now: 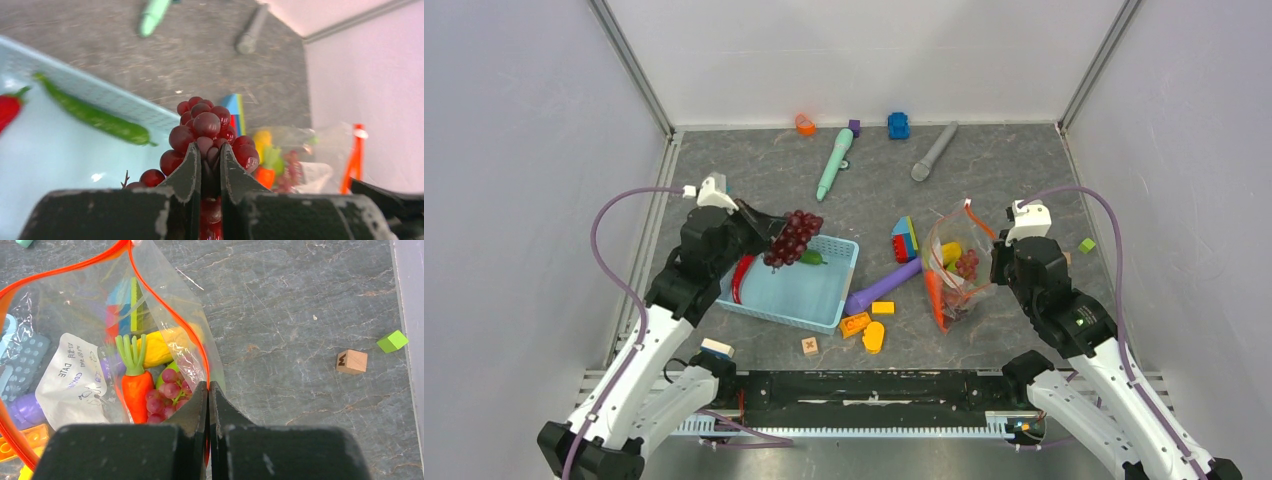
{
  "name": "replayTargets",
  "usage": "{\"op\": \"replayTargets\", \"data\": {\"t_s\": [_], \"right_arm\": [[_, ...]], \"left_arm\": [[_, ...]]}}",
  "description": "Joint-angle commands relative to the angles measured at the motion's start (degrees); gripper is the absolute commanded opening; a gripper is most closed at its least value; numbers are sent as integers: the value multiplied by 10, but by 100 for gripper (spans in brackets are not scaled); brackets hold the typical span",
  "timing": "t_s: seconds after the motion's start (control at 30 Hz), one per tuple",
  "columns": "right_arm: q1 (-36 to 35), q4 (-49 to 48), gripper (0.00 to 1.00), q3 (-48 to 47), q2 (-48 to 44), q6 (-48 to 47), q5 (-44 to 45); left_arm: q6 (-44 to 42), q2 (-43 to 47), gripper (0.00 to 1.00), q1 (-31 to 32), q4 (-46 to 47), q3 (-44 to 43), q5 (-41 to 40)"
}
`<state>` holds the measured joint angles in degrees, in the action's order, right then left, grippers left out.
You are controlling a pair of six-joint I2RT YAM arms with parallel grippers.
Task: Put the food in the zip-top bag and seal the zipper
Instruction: Pick up the fake fruit from the bin, then place the fake fruit in the zipper food storage bag.
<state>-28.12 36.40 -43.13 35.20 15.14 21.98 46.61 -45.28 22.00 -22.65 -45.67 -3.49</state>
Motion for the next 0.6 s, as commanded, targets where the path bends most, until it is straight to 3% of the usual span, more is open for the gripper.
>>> {"op": "replayTargets", "data": {"t_s": [0.0,0.1,0.23,0.4,0.57], "right_arm": [[-3,-22,0,-3,-6,-7,-12],[-3,-23,0,-3,-7,-10,-15],[-3,-24,0,-4,-6,-12,-22],[-3,-25,0,-5,-9,-13,-24],[-2,-25,0,-5,-15,-14,-26]], "left_arm": [[-28,-26,2,3,148,-52,161],[-29,-71,2,17,194,-90,265],[-52,-133,2,70,224,-154,334],[-116,-218,2,179,180,-269,343],[-153,-301,2,240,128,-359,349]]}}
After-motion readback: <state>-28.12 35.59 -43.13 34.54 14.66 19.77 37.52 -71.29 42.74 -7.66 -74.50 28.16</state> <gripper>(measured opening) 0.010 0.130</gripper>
